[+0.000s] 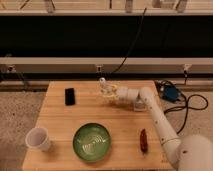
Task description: Stand the bottle upright
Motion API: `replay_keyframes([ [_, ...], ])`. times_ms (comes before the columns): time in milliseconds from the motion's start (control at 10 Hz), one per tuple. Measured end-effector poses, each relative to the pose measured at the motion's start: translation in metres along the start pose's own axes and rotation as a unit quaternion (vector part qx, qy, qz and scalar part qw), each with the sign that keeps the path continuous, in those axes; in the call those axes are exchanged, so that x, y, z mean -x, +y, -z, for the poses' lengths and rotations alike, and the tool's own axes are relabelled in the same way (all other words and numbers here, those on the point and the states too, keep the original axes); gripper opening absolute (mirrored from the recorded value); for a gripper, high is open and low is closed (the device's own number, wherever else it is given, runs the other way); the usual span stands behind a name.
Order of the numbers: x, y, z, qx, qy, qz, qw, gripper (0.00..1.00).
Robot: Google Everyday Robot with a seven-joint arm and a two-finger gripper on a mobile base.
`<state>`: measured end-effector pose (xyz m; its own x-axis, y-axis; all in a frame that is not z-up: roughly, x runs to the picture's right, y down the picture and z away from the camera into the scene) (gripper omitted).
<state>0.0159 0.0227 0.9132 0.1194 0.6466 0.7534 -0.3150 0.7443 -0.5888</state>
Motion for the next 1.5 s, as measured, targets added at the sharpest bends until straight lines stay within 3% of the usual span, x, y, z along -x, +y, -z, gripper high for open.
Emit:
replay_keyframes([
  [700,0.000,-0.003,0.010,-0.015,0.005,-0.003,0.9999,0.80],
  [1500,-0.002,-0.007,0.030,-0.037,0.035,0.004,0.9987,0.80],
])
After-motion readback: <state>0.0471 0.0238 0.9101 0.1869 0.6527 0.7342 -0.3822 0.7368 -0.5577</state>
